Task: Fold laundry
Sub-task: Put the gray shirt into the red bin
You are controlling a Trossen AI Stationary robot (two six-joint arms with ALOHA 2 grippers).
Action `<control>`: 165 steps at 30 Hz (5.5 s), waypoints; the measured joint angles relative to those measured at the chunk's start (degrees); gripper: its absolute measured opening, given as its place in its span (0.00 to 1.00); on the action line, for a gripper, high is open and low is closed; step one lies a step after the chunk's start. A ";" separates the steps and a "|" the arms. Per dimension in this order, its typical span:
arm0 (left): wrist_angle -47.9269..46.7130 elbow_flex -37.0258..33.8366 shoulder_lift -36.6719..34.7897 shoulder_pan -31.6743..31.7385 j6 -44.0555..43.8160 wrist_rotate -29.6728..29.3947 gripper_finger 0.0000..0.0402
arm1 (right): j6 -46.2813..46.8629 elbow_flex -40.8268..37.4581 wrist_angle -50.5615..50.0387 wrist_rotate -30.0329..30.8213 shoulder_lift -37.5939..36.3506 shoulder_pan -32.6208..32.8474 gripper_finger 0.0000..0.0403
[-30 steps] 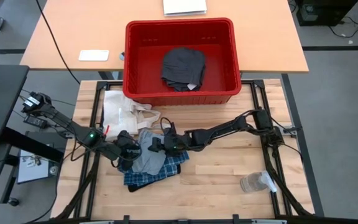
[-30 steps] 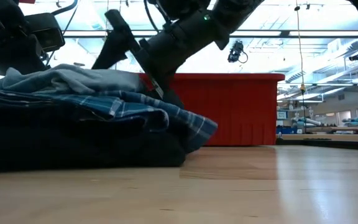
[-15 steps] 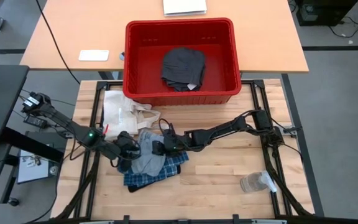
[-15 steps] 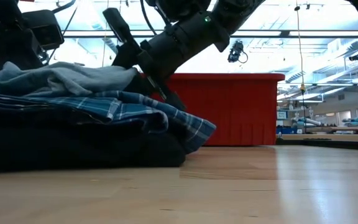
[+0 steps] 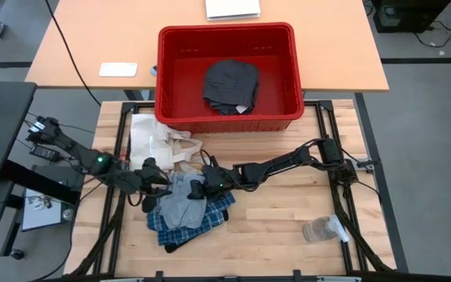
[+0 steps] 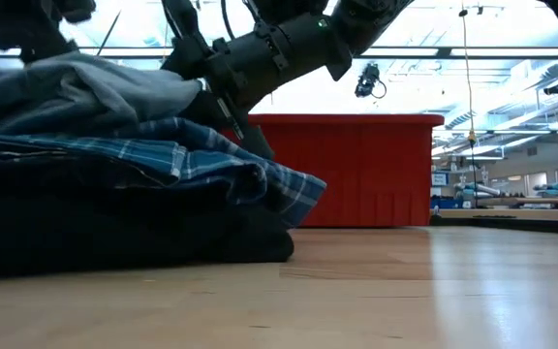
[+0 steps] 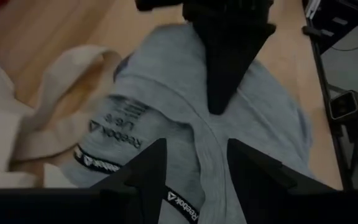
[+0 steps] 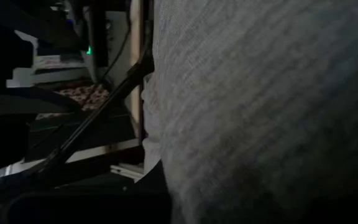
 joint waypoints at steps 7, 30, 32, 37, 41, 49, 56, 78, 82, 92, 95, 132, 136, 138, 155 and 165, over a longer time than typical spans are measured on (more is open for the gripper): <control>-7.86 6.65 -2.11 0.00 1.49 -2.08 0.43 | -0.45 -0.02 1.36 -0.91 -1.30 -0.60 0.15; -8.68 16.92 -3.04 0.00 13.25 -4.52 0.43 | -5.92 -0.02 -9.76 -2.56 -11.89 -2.70 0.16; -8.87 16.92 -2.96 0.00 13.02 -4.51 0.43 | -5.81 -0.02 -11.80 -2.47 -11.83 -2.13 0.16; -9.32 16.50 -2.85 0.00 12.36 -4.50 0.43 | -6.25 0.00 -18.33 -5.35 -11.61 -2.00 0.16; -8.94 14.11 -2.44 0.00 11.17 -3.94 0.43 | -6.35 0.02 -17.65 -11.91 -8.17 -2.12 0.16; -8.65 9.78 -1.99 -0.04 5.94 0.36 0.43 | -6.44 0.00 -11.69 -19.27 -0.55 -1.70 0.18; -8.44 9.78 -2.23 -0.04 4.60 3.20 0.43 | -10.96 0.00 -12.47 -20.46 -3.89 -1.79 0.39; -6.14 9.78 -2.19 -0.04 4.94 3.28 0.43 | -22.64 0.00 -36.00 -17.26 -14.88 -8.62 0.70; -4.97 9.78 -2.13 -0.04 4.92 3.28 0.43 | -31.15 0.00 -32.40 -16.18 -14.60 -11.28 0.69; -2.44 9.76 -2.15 0.02 3.99 3.04 0.43 | -38.44 -0.02 -26.18 -21.59 -9.93 -14.24 0.68; -2.85 9.76 -2.13 0.02 3.27 2.55 0.43 | -38.93 -0.02 -23.97 -24.72 -7.69 -13.33 0.68; -3.34 9.76 -2.13 0.07 3.07 0.86 0.43 | -35.42 9.35 -37.77 -6.97 -7.20 -0.30 0.67; -3.33 9.76 -2.13 0.07 2.83 1.38 0.43 | -30.87 9.44 -38.31 -12.55 -7.51 -1.84 0.67; -3.34 9.76 -2.13 0.07 2.21 2.08 0.43 | -28.56 9.42 -38.54 -12.83 -8.28 -2.09 0.67; -3.35 9.76 -2.13 0.04 0.55 5.23 0.43 | -22.94 -1.30 -36.42 -15.06 -16.37 0.31 0.67; -2.58 9.76 -1.95 0.04 -0.03 5.32 0.43 | -15.16 -7.52 -26.97 -5.33 -16.42 3.50 0.67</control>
